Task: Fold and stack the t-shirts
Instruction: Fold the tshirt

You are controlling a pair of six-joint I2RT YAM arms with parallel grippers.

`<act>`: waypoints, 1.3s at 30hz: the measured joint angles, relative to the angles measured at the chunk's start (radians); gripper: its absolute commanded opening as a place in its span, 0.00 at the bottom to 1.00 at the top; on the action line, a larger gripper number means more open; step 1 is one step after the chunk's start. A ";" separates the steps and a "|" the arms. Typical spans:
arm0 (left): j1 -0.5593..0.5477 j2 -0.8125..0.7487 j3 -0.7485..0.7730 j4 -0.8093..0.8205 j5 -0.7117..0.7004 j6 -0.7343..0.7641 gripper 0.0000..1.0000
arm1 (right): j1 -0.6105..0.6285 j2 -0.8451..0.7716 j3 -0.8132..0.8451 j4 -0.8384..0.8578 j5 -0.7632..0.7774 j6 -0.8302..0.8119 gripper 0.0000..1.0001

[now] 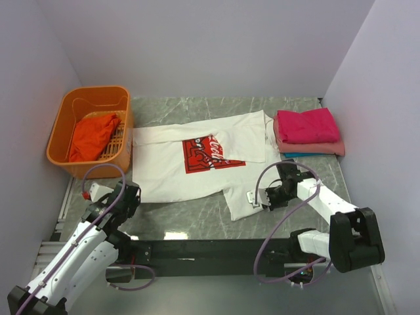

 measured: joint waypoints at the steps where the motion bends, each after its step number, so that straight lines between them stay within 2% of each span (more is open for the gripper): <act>1: 0.000 0.000 0.000 0.002 0.000 0.002 0.00 | 0.000 0.005 0.001 0.005 -0.001 0.009 0.03; 2: 0.000 -0.001 0.000 0.004 0.002 0.006 0.00 | 0.002 0.007 0.004 0.004 -0.003 0.016 0.00; 5: 0.000 -0.002 0.000 0.011 0.003 0.013 0.00 | 0.003 0.013 0.067 -0.069 -0.022 0.040 0.00; 9: 0.000 -0.003 0.001 0.020 0.000 0.024 0.00 | 0.003 0.084 0.325 -0.164 -0.085 0.132 0.00; 10: 0.000 -0.002 0.002 0.020 -0.001 0.027 0.00 | 0.006 0.124 0.406 -0.169 -0.102 0.172 0.03; 11: 0.000 0.000 0.004 0.023 -0.003 0.030 0.00 | 0.009 0.165 0.478 -0.169 -0.113 0.211 0.33; 12: 0.000 0.002 0.008 0.028 -0.006 0.035 0.00 | 0.014 0.222 0.565 -0.158 -0.122 0.274 0.44; 15: 0.000 0.034 0.024 0.058 -0.012 0.050 0.00 | 0.031 0.406 0.765 -0.045 -0.106 0.488 0.56; 17: 0.000 0.069 0.032 0.088 -0.013 0.062 0.00 | 0.039 0.496 0.832 0.026 -0.075 0.628 0.59; 20: 0.000 0.121 0.032 0.139 -0.013 0.074 0.00 | 0.044 0.567 0.843 0.104 -0.002 0.816 0.63; 23: 0.000 0.157 0.032 0.181 -0.008 0.091 0.00 | 0.034 0.560 0.819 0.117 0.033 0.899 0.65; 32: 0.000 0.160 0.014 0.256 0.000 0.121 0.00 | -0.159 0.517 0.816 -0.130 -0.110 0.761 0.62; 39: 0.000 0.123 -0.006 0.259 0.016 0.122 0.00 | -0.076 0.530 0.554 -0.069 -0.114 0.878 0.63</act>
